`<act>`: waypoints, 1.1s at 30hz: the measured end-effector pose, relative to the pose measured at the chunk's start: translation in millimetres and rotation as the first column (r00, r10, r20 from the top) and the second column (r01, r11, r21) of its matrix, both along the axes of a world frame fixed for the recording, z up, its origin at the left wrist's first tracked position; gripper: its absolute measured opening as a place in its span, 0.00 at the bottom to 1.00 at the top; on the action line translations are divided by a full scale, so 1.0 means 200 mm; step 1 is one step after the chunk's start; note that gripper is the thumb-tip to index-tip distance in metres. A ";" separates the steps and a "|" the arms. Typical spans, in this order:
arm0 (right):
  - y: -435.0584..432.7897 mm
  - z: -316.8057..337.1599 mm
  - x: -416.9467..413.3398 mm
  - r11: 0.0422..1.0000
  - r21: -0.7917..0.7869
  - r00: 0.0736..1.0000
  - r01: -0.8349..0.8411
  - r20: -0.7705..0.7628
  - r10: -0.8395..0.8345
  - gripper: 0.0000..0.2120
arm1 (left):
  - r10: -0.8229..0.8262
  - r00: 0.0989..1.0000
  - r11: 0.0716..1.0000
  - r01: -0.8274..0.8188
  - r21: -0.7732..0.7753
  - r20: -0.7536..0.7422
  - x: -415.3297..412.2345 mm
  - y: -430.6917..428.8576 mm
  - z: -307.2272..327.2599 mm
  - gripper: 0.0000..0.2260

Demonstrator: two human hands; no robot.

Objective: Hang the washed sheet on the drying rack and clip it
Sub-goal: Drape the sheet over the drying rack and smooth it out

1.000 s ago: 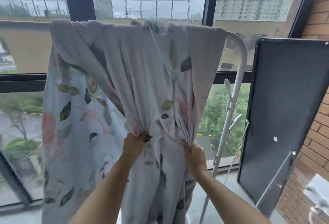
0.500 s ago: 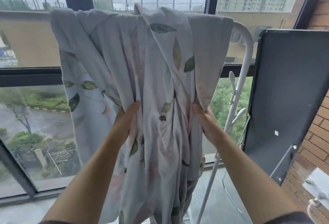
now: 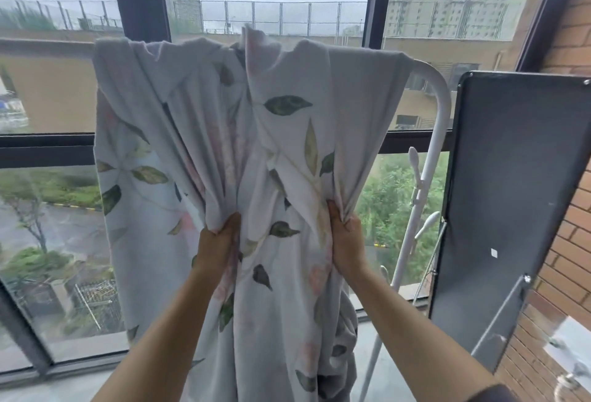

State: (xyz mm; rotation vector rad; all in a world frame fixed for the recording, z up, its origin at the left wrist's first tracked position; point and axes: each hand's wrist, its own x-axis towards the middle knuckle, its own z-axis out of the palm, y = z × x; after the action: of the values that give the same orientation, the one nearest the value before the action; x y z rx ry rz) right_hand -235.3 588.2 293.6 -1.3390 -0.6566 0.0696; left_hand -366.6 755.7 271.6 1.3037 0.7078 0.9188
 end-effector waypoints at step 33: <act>-0.14 0.87 0.18 1.000 -0.024 0.996 0.020 0.089 -0.018 0.15 | -0.027 0.941 0.974 -0.052 0.223 0.338 0.00 -0.15 0.84 0.21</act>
State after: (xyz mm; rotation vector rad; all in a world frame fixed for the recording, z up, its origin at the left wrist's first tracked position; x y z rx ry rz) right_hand -198.5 560.1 467.3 -1.3783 -0.7195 0.0033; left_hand -366.3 725.9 440.1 1.2963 0.3476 1.2281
